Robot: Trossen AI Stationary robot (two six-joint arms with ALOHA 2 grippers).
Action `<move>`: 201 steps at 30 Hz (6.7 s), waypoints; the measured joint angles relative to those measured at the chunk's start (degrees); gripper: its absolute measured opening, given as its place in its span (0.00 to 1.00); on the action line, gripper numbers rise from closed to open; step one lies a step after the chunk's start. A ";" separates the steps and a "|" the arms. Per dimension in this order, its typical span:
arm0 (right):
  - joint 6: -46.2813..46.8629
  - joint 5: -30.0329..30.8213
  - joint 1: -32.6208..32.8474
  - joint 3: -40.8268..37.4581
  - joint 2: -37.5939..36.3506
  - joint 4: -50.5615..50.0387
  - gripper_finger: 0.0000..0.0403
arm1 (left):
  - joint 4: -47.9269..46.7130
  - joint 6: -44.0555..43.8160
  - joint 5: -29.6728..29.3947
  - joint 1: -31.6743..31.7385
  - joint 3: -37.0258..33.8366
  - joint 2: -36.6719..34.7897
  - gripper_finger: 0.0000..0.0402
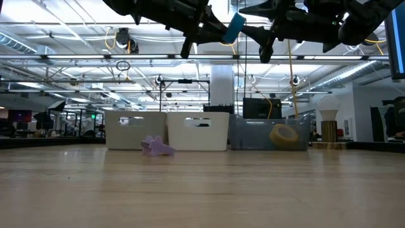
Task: Pick and place Stapler, Stapler remover, tape
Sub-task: Put the blue tape into the black bin, then put the orange tape into the black bin
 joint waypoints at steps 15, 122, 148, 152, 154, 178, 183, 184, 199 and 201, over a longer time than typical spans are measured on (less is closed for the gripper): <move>-1.60 -0.55 0.07 0.00 -0.01 0.78 0.09 | 0.58 4.10 0.00 0.00 0.02 0.00 0.18; -55.07 18.09 -10.99 28.70 28.89 -69.25 0.09 | -10.14 2.95 2.99 8.26 -35.79 -42.64 0.56; -53.44 17.90 -11.26 28.65 32.02 -67.89 0.21 | -13.20 2.93 3.04 8.24 -35.78 -42.64 0.56; -53.49 17.92 -11.26 28.65 32.02 -68.04 0.28 | -13.22 3.14 3.02 8.24 -35.79 -42.64 0.56; -53.53 17.94 -11.26 28.65 31.89 -68.05 0.31 | -13.22 3.40 3.02 8.24 -35.80 -42.64 0.56; -33.88 17.76 9.05 28.74 -6.92 -92.10 0.36 | -15.37 3.88 3.24 8.04 -35.78 -42.64 0.56; -25.26 17.81 19.65 28.74 -9.38 -94.11 0.34 | -13.85 10.13 11.45 6.02 -35.78 -43.08 0.56; -23.35 17.82 21.67 28.74 -9.44 -94.73 0.34 | -13.47 10.98 12.99 5.29 -35.77 -43.19 0.56; -0.25 18.10 47.04 28.68 -4.65 -102.50 0.33 | -9.18 11.50 3.89 -9.26 -41.60 -51.61 0.56; 1.72 18.03 49.84 28.68 -3.55 -103.23 0.33 | -6.18 11.72 3.82 -10.41 -44.67 -53.60 0.56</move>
